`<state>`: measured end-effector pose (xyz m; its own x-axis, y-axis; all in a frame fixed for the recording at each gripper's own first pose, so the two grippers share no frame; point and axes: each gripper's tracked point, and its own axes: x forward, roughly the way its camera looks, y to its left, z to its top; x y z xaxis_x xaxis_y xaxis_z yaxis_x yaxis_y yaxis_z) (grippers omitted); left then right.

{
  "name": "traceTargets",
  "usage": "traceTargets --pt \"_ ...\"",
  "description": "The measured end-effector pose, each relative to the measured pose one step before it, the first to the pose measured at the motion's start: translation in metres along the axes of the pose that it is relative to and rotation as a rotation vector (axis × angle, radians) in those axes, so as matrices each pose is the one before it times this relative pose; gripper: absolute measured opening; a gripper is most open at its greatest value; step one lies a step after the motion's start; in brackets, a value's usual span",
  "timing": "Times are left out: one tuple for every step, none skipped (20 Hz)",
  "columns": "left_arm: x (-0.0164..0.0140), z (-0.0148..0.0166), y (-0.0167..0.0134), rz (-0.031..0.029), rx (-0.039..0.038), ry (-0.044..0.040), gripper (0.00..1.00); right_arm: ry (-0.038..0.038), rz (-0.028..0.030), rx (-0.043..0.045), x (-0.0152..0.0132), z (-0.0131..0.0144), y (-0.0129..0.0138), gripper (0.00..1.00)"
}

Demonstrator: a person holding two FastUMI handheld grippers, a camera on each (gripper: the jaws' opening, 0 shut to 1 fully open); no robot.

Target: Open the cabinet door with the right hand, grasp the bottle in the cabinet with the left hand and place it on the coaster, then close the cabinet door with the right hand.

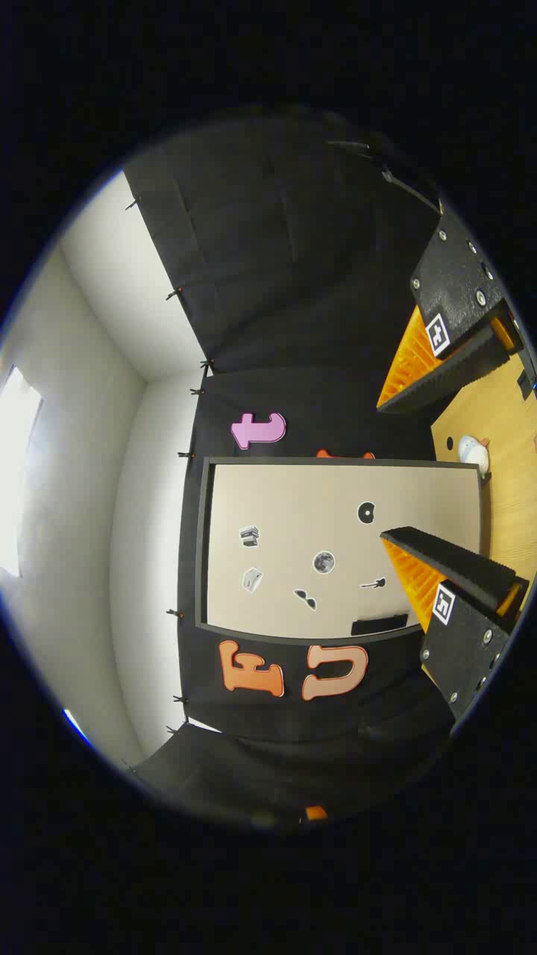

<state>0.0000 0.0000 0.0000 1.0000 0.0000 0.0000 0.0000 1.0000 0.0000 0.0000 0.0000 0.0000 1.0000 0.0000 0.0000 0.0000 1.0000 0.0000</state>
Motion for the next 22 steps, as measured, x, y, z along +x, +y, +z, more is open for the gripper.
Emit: traceTargets --pt "-0.00005 -0.00013 0.00009 0.00011 0.00257 -0.00033 0.97 -0.00117 0.00011 0.00089 -0.00125 0.00054 -0.00006 0.95" --pt "-0.00092 -0.00036 -0.00001 0.00036 0.00093 0.00147 0.97 -0.0002 0.00074 -0.0005 -0.00121 0.00073 0.00155 0.95" --pt "-0.00023 -0.00031 -0.00038 -0.00104 -0.00146 0.00154 0.94 -0.00049 0.00146 -0.00263 -0.00089 0.00013 0.00061 0.95" --pt "-0.00077 0.00049 -0.00057 -0.00164 -0.00189 0.00091 0.96 -0.00108 -0.0002 -0.00356 -0.00081 0.0007 0.00033 0.95" --pt "-0.00012 0.00104 -0.00037 -0.00052 -0.00094 -0.0004 0.94 -0.00014 -0.00189 -0.00387 0.00035 0.00013 -0.00001 0.95" --pt "-0.00023 0.00108 -0.0001 0.0021 0.00106 -0.00409 0.94 0.00073 -0.00107 -0.00287 0.00003 0.00033 0.00033 0.95" --pt "0.0004 0.00276 0.00046 0.00061 0.00262 -0.00573 0.96 0.00056 -0.00027 -0.00103 -0.00098 0.00016 0.00043 0.95" --pt "-0.0003 0.0023 -0.00008 0.00174 0.00196 -0.00509 0.96 -0.00022 0.00094 -0.00065 0.00028 0.00054 0.00092 0.95" --pt "0.0003 0.00175 -0.00059 -0.00044 0.00045 -0.00499 0.96 0.00096 -0.00017 -0.00118 0.00036 0.00001 0.0 0.95" --pt "0.00058 0.00191 -0.00016 0.00038 0.00109 -0.00384 0.96 0.00184 -0.00197 -0.00119 0.0003 -0.00045 0.00002 0.95" --pt "0.00127 0.00065 -0.00036 0.00212 0.00136 -0.00177 0.96 0.00162 -0.00237 -0.00075 0.00044 0.00008 -0.00012 0.95" --pt "0.00085 -0.00028 -0.00175 0.00003 0.00127 -0.00126 0.96 -0.00065 -0.00209 0.00008 0.00054 0.00058 -0.00082 0.95" --pt "0.00063 -0.00019 -0.00116 -0.00123 0.00006 -0.0003 0.97 -0.00079 -0.00074 0.00015 0.00052 0.00031 0.00052 0.95" --pt "-0.00017 -0.00029 -0.00002 -0.00059 -0.00085 0.00102 0.94 -0.00097 0.00038 0.00148 0.00023 0.00016 0.00121 0.95" --pt "-0.00042 -0.00116 -0.00011 -0.00098 -0.00111 0.00311 0.94 -0.00043 0.0027 0.0023 0.00076 -0.00035 0.00149 0.95" --pt "-0.00121 -0.00172 -0.00013 -0.0015 -0.00114 0.00381 0.96 -0.00044 0.00395 0.00278 0.00157 0.00042 0.00256 0.95" --pt "0.0 -0.00056 0.00048 -0.00175 -0.00127 0.00404 0.96 0.00132 0.00574 0.00152 0.00116 -0.0014 0.00362 0.95" --pt "0.0002 -0.00171 -0.00105 -0.00043 -0.00082 0.00436 0.96 0.00293 0.00604 -0.00033 0.00189 -0.00112 0.00293 0.95" --pt "0.00093 -0.00058 0.0007 0.00153 -0.00006 0.00301 0.96 0.00319 0.0048 -0.00047 0.00157 -0.00137 0.00366 0.95" --pt "-0.00064 0.00038 0.00145 0.00273 0.00134 -0.00098 0.96 0.00243 0.0061 -0.00061 0.00244 -0.00088 0.00429 0.95" --pt "-0.00003 0.00128 0.0011 0.00399 0.00287 -0.00418 0.96 0.00065 0.00511 -0.00196 0.00278 -0.00134 0.00401 0.95" --pt "-0.00183 0.00151 0.00304 0.00591 0.00361 -0.00494 0.96 -0.0004 0.00344 -0.0025 0.0027 -0.00155 0.00489 0.95"
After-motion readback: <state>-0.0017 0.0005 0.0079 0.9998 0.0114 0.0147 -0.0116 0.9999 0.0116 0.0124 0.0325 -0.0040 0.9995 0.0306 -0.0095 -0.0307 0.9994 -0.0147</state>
